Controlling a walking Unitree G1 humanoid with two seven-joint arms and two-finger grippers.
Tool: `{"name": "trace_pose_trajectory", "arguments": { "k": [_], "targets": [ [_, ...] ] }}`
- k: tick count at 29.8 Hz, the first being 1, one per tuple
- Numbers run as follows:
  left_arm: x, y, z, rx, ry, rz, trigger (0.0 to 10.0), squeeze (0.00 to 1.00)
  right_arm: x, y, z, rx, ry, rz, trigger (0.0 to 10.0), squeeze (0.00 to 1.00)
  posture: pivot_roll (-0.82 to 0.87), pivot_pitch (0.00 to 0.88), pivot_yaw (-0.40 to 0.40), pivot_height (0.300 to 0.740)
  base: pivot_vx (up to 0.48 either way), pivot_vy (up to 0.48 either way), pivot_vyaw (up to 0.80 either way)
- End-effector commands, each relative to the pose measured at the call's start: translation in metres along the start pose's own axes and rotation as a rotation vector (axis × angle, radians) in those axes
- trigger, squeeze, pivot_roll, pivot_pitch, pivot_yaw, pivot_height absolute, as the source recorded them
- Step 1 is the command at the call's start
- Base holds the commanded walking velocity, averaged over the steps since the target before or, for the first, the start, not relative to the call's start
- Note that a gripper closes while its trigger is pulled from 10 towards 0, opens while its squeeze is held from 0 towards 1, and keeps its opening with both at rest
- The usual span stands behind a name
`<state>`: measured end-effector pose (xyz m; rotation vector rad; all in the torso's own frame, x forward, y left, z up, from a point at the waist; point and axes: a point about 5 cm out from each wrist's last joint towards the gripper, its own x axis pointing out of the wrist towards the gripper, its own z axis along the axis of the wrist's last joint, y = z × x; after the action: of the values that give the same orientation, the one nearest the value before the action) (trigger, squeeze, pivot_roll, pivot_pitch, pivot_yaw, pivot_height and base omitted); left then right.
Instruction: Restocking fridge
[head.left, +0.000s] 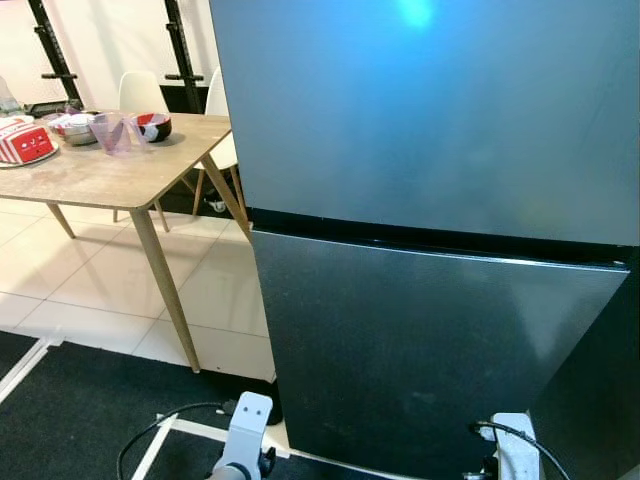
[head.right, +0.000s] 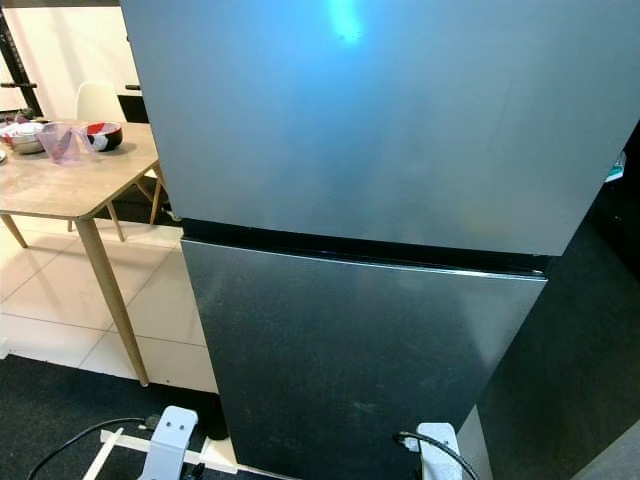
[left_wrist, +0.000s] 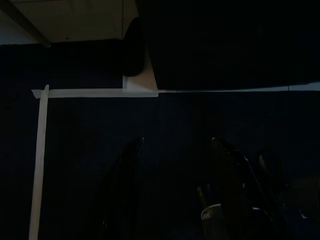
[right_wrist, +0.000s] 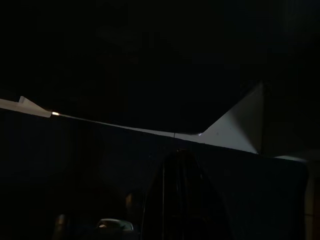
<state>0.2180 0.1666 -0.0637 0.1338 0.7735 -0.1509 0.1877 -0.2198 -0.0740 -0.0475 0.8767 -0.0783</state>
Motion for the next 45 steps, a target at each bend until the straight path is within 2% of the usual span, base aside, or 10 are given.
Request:
{"name": "trace_pose_trajectory", "arguments": {
  "k": [1,26,45],
  "targets": [
    [0.001,-0.004,0.000,0.016,0.006,-0.010,10.0,0.00,0.000,0.000,-0.001,0.015,0.004,-0.012,10.0,0.00,-0.04,0.000,-0.009,0.740,0.000,0.000,0.00],
    [-0.002,0.002,-0.006,0.003,0.020,0.017,10.0,0.00,-0.002,0.001,-0.007,0.021,0.008,-0.023,10.0,0.00,-0.03,0.000,-0.025,0.740,0.000,0.000,0.00],
    [0.000,0.004,-0.001,-0.039,0.004,0.058,10.0,0.00,0.002,0.000,0.009,0.017,-0.016,-0.023,10.0,0.00,0.02,0.000,-0.084,0.740,0.000,0.000,0.00]
  ]
}}
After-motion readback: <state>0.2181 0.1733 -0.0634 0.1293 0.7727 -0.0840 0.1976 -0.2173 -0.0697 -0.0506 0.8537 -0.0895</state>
